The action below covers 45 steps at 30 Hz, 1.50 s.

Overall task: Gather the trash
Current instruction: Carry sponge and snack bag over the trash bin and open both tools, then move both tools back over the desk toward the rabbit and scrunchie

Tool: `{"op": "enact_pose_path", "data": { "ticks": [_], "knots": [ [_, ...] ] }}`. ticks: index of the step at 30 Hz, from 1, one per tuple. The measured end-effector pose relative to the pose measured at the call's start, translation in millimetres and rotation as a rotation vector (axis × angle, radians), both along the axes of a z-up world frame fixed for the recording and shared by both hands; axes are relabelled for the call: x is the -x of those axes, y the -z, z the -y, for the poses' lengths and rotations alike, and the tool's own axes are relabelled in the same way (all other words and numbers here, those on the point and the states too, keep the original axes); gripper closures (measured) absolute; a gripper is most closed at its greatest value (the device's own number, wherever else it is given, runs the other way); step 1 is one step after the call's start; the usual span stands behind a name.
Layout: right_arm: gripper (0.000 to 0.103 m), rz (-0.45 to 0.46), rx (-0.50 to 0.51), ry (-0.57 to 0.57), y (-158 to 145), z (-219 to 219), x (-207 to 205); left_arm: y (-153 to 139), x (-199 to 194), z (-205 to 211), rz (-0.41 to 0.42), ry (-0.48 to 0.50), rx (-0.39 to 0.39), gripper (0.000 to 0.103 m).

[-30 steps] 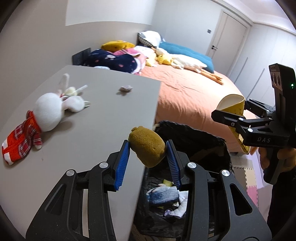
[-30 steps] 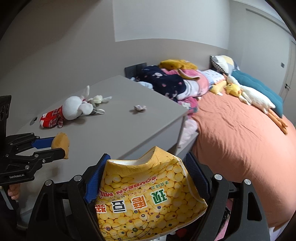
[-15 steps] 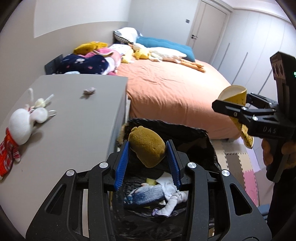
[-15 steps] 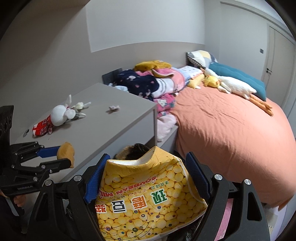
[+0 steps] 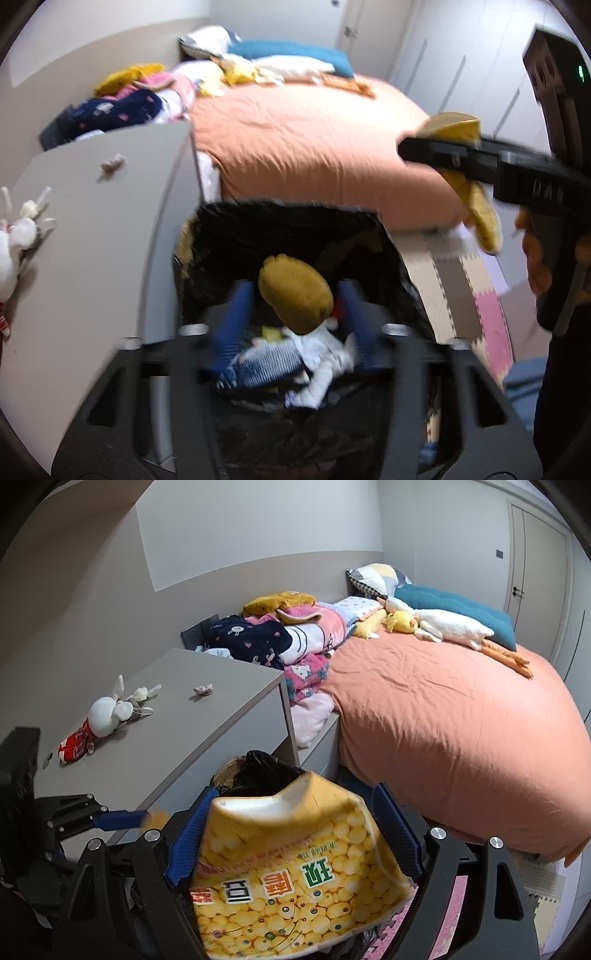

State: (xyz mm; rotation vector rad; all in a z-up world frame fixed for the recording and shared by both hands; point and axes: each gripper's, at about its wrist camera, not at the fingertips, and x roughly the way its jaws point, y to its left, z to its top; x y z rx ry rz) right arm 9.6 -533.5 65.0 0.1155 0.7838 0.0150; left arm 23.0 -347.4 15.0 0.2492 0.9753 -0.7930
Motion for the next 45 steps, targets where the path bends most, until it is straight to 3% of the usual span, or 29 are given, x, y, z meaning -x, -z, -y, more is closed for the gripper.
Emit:
{"op": "enact_pose_path", "data": {
  "ticks": [1, 4, 12, 45],
  "knots": [
    [0.012, 0.008, 0.016, 0.012, -0.2, -0.6, 0.6, 1.1, 2.2, 0.3, 0.011, -0.007, -0.010, 0.006],
    [0.009, 0.038, 0.066, 0.041, -1.9, -3.3, 2.8, 1.5, 4.8, -2.4, 0.062, -0.029, -0.025, 0.006],
    [0.008, 0.052, 0.084, 0.022, -3.9, -7.5, 1.3, 1.9, -12.2, -26.2, 0.015, -0.113, -0.002, 0.006],
    [0.008, -0.045, 0.016, -0.135, 31.6, -97.1, -93.0, 14.1, -68.4, -152.7, 0.016, -0.377, -0.016, 0.006]
  ]
}}
